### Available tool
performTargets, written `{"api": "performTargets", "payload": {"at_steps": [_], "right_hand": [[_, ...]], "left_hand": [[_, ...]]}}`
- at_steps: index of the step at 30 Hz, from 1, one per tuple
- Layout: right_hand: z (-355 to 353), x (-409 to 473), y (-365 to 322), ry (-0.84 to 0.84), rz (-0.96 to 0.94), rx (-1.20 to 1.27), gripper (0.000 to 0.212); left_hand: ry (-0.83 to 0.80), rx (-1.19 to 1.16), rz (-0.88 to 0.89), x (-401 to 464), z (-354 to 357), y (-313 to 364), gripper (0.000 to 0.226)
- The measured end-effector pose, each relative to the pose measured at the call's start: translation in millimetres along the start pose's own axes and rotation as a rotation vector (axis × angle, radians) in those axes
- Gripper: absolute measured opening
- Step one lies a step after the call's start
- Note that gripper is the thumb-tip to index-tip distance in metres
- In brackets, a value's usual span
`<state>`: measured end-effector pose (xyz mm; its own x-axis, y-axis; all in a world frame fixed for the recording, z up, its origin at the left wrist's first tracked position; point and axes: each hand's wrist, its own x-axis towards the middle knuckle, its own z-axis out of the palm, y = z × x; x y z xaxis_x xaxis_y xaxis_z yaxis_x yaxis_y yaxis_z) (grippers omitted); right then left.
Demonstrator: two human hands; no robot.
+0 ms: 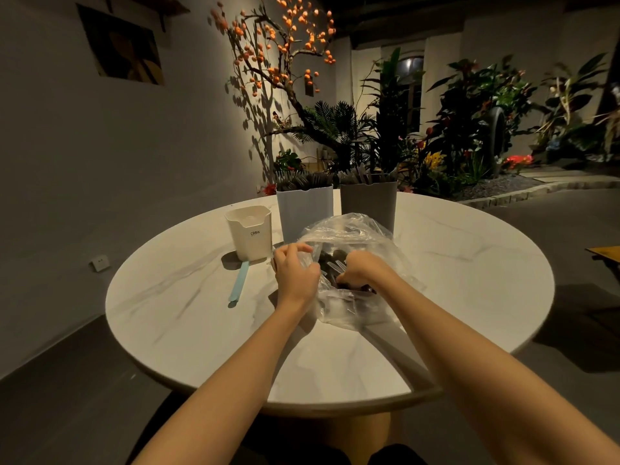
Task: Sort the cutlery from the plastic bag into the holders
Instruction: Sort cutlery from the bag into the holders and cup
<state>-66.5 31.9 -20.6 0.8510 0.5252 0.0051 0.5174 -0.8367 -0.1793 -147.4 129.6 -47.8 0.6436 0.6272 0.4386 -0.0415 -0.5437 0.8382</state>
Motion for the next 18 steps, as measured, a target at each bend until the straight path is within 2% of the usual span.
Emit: {"api": "performTargets", "payload": {"at_steps": [4, 8, 12, 18], "right_hand": [[-6.2, 0.2, 4.0, -0.042, 0.002, -0.042, 0.023], [-7.4, -1.4, 3.5, -0.058, 0.0, -0.065, 0.028], [-5.2, -3.4, 2.3, -0.066, 0.002, -0.093, 0.026], [-8.3, -3.3, 6.1, -0.098, 0.011, -0.081, 0.029]], "left_hand": [[0.076, 0.065, 0.085, -1.7, -0.2, -0.8, 0.027], [0.121, 0.134, 0.146, -2.9, -1.0, -0.1, 0.031], [0.164, 0.165, 0.281, -8.1, -3.0, 3.0, 0.028], [0.1, 0.131, 0.372, -11.4, -0.6, -0.8, 0.018]]}}
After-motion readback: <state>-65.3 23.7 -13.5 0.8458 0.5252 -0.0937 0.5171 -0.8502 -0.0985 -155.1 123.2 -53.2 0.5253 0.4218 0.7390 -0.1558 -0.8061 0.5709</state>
